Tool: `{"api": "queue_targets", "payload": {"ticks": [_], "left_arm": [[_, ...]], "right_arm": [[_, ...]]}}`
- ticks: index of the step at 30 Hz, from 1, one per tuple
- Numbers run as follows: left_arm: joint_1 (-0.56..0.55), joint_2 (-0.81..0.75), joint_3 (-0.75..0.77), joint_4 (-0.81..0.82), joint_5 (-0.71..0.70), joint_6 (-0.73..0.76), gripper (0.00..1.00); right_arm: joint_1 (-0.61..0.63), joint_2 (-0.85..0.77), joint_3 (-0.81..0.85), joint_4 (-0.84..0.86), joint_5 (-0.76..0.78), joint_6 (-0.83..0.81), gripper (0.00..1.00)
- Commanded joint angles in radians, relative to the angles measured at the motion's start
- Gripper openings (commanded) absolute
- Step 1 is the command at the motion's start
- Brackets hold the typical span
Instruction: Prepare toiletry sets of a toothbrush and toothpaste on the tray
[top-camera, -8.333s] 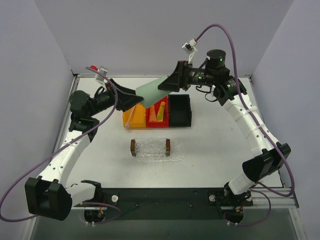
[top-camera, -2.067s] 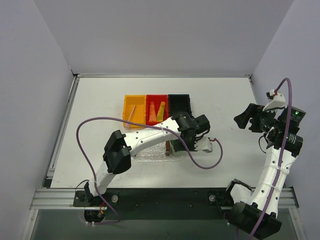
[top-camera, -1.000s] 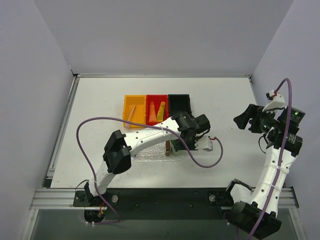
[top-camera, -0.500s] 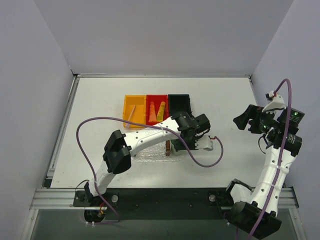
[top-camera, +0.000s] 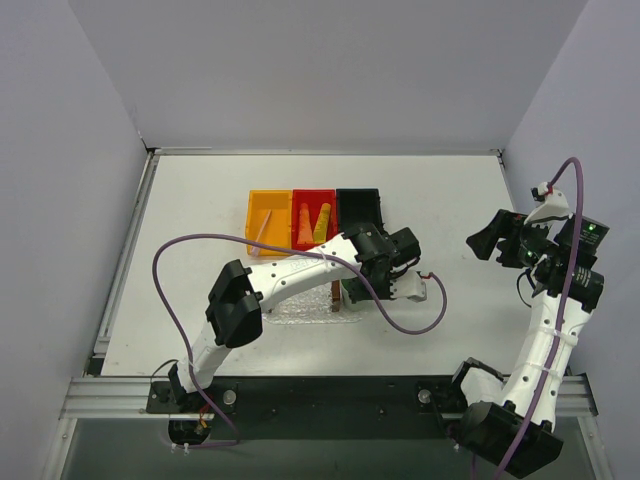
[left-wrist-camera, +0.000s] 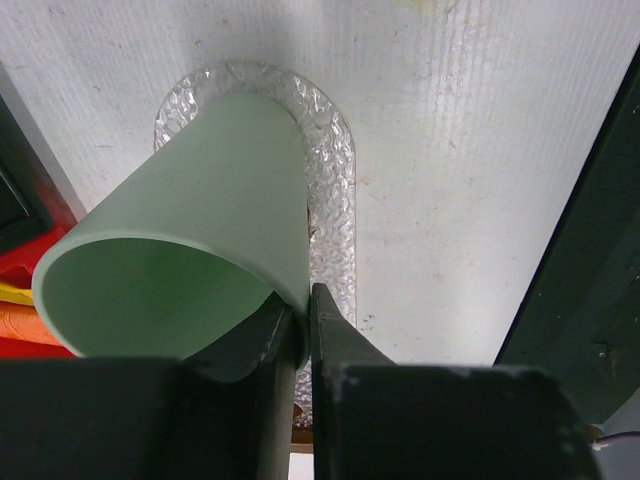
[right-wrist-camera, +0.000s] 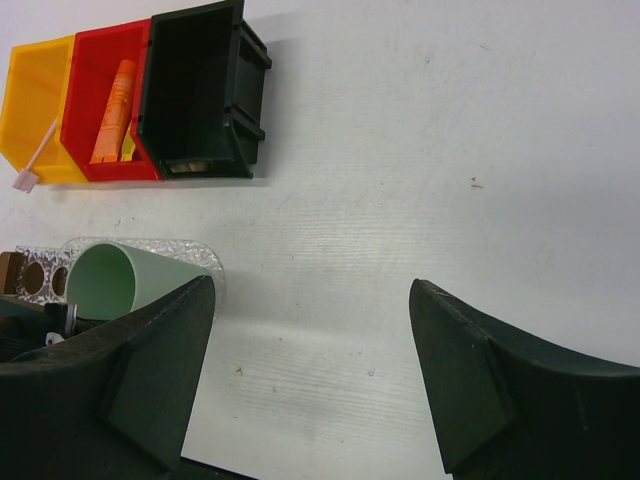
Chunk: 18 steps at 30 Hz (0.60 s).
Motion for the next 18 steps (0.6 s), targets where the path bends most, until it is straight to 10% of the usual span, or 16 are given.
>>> {"api": "queue_targets", "payload": {"ticks": [1,18], "left_arm": [[-0.001,-0.02,0.045,0.011,0.032,-0.009,0.18],[-0.001,-0.041,0.077,0.009,0.004,-0.007,0.6]], "right_arm": [[-0.009,0.004,-0.009,0.014,-0.036,-0.016,0.73],[-0.011,0.011,-0.012,0.014,-0.039,-0.015,0.73]]}}
